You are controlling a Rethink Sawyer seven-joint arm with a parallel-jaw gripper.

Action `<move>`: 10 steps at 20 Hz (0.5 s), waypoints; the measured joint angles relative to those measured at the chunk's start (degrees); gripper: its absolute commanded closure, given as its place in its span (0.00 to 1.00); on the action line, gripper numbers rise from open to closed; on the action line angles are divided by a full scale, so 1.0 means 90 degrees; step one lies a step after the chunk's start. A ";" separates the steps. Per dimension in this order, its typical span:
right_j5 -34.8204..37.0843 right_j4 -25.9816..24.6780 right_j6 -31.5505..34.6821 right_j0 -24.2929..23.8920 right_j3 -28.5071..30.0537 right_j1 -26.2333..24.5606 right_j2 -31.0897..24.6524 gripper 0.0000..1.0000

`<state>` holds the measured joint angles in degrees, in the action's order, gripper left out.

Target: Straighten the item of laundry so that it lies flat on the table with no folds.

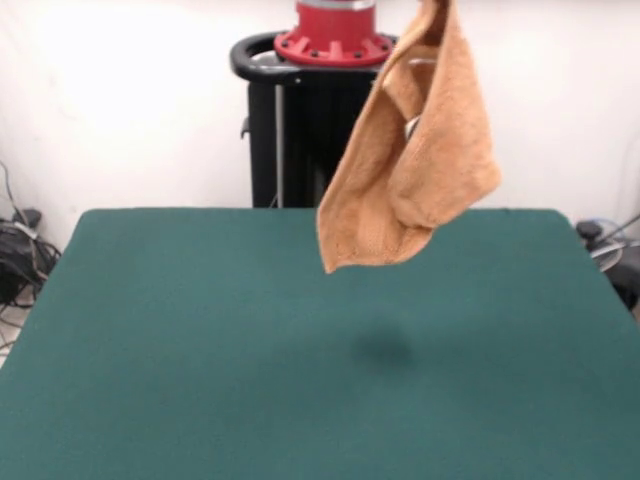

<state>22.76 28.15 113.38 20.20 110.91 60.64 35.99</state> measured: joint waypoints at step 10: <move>-0.0888 -0.0195 0.0000 -0.0763 0.0830 0.0208 -0.0712 1.00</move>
<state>14.78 26.40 113.38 13.34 118.38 62.51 29.58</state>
